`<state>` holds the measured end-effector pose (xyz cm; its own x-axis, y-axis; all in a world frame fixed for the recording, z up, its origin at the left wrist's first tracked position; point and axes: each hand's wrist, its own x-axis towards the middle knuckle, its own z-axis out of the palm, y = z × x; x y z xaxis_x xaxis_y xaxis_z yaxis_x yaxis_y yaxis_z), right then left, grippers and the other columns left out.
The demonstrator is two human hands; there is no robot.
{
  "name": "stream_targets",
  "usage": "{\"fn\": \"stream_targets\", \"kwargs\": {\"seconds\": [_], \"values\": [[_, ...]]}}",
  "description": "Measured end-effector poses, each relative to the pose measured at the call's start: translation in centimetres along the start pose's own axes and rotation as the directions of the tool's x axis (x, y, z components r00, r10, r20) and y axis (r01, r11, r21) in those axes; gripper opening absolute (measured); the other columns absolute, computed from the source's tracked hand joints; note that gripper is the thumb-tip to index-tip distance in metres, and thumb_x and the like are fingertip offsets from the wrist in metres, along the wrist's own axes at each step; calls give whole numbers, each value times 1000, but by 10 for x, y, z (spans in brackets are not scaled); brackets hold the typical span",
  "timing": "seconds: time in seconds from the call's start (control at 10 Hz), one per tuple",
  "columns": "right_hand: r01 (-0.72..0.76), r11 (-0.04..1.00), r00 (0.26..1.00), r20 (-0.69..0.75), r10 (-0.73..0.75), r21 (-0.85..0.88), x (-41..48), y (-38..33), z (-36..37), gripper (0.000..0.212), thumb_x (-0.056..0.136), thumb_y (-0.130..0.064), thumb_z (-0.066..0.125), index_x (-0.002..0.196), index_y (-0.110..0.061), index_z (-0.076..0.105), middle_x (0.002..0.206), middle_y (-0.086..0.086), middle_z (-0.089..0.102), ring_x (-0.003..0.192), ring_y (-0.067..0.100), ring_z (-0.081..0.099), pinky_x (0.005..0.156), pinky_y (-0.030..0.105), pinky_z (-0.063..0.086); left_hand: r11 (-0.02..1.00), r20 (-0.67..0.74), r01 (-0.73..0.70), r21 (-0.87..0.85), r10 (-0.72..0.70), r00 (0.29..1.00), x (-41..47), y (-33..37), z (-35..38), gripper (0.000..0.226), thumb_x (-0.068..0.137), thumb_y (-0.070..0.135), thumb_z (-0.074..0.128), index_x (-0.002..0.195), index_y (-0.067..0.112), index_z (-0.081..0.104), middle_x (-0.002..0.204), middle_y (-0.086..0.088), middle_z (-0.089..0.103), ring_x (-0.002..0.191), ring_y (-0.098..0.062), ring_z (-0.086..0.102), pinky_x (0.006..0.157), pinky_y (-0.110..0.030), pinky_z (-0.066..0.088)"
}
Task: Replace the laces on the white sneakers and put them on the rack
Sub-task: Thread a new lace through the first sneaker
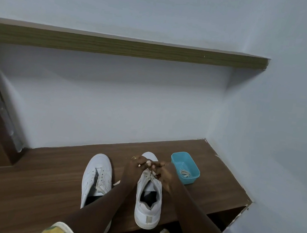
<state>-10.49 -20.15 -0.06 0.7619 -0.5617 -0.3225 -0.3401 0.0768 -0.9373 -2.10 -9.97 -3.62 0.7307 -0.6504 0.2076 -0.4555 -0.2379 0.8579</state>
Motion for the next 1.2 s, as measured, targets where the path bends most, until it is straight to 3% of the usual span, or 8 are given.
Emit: {"fn": "stream_targets", "kwargs": {"seconds": [0.1,0.2,0.3,0.4,0.5,0.7,0.9,1.2], "values": [[62,995,995,-71,-68,-78,1,-1,-3,15,87,7,56,96,7,68,75,10,68,67,16,65,61,22,53,993,-25,117,13,-116,993,-6,7,4,14,92,22,54,87,16,65,96,-13,68,96,-34,63,92,-50,50],[170,944,978,-73,-198,-282,-10,-6,-8,14,82,7,59,89,10,71,72,13,68,56,8,61,57,15,48,955,33,258,-146,-256,966,-11,14,6,21,94,28,48,83,17,62,89,-11,66,86,-29,61,90,-46,49],[271,741,942,9,-337,-614,-11,-19,-22,19,83,3,60,96,1,74,93,14,73,77,15,65,69,21,49,934,0,324,-150,-327,945,-8,6,2,41,101,23,39,64,16,53,61,-1,52,60,-16,46,62,-30,41],[251,501,954,123,-274,-828,-18,-30,-31,21,88,-5,56,101,2,72,101,17,71,83,20,60,72,24,40,887,31,385,-256,-391,920,-8,4,-1,49,103,19,33,58,12,49,53,-2,49,49,-12,44,50,-22,33],[202,419,946,66,-316,-885,-23,-19,-36,27,91,-16,51,101,1,69,99,16,68,94,27,62,75,27,40,839,24,466,-281,-480,877,-13,6,-4,49,102,13,36,54,10,48,45,3,50,43,-8,44,48,-20,34],[114,317,939,-3,-345,-942,-36,-5,-42,32,98,-20,40,118,-3,61,120,15,62,111,24,58,97,32,43,843,-121,538,8,-533,837,-21,2,-13,45,101,23,38,60,10,50,61,-2,49,58,-14,44,56,-25,33],[37,279,934,-66,-352,-960,-33,1,-37,35,100,-23,40,127,-4,51,131,14,55,123,24,52,102,32,40,833,-168,540,120,-519,838,-22,5,-14,35,99,16,42,92,-5,69,88,-18,66,79,-26,55,69,-28,36],[12,260,946,-73,-315,-966,-25,4,-34,33,99,-21,44,128,-4,50,131,14,55,123,26,52,101,33,43,790,-185,589,170,-561,807,-14,-6,-10,36,97,23,44,99,-3,69,102,-19,67,98,-33,61,77,-29,39]]}}
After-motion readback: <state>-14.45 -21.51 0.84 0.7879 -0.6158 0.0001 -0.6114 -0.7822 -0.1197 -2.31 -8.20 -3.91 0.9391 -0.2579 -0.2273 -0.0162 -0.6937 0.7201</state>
